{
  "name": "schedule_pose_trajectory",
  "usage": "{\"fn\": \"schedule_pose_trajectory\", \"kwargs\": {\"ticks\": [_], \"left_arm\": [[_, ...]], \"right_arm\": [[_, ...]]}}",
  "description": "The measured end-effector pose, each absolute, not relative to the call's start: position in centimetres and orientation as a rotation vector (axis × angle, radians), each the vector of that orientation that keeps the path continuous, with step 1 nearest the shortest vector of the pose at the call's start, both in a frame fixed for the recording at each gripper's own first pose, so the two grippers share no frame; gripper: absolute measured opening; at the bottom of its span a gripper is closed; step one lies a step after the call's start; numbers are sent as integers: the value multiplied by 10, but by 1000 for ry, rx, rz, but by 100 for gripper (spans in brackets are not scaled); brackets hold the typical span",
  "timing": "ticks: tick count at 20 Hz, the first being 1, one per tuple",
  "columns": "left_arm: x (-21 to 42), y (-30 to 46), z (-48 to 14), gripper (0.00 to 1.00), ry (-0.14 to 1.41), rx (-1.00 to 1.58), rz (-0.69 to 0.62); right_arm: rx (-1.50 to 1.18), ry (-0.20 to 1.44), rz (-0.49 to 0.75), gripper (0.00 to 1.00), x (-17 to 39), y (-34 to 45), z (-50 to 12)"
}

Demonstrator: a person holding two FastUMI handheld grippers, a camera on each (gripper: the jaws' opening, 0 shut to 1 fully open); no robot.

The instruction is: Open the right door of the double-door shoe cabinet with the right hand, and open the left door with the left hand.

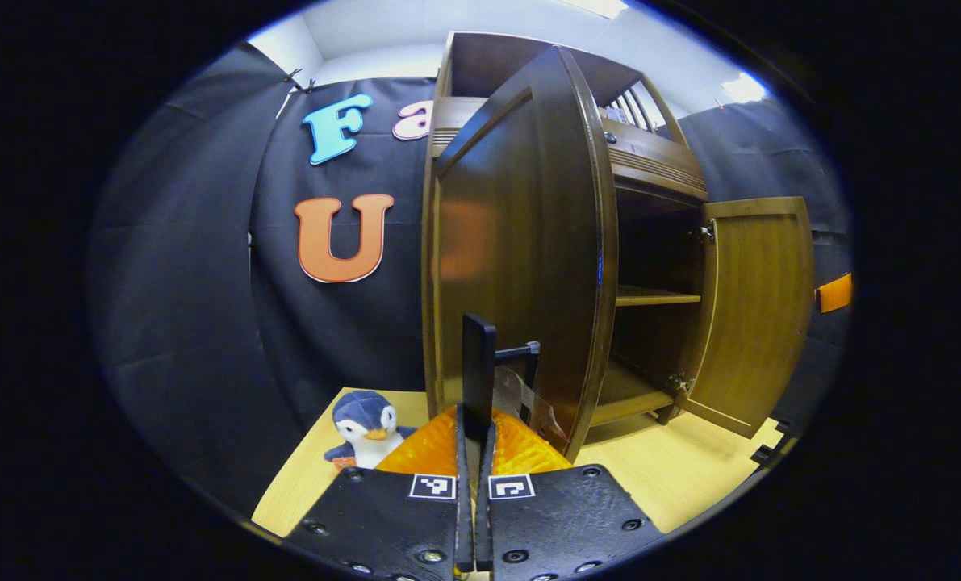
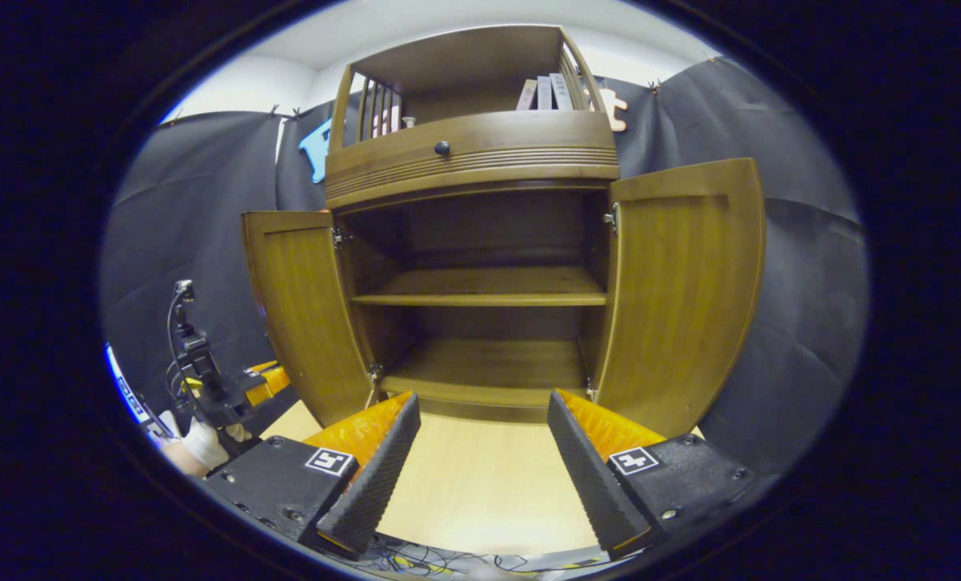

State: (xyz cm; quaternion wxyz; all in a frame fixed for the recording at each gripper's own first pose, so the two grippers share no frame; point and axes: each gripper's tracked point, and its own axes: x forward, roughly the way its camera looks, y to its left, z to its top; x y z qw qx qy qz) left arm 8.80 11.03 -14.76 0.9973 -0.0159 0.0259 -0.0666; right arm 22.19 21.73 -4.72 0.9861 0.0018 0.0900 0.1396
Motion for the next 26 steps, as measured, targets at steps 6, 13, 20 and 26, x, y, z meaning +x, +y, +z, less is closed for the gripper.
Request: {"fn": "schedule_pose_trajectory", "kwargs": {"ticks": [6, 13, 20, 26], "left_arm": [[93, 156, -146, 0, 20, -58, -133], [102, 183, -146, 0, 35, -43, -230], [104, 195, -147, 0, 33, -71, -297], [98, 196, -147, 4, 52, 17, -306]], "right_arm": [[-3, 205, 303, 100, 222, 222, -52], [-9, 228, 318, 100, 221, 225, -55], [-18, 240, 336, 100, 218, 228, -55], [-25, 248, 333, 100, 216, 224, -55]]}}
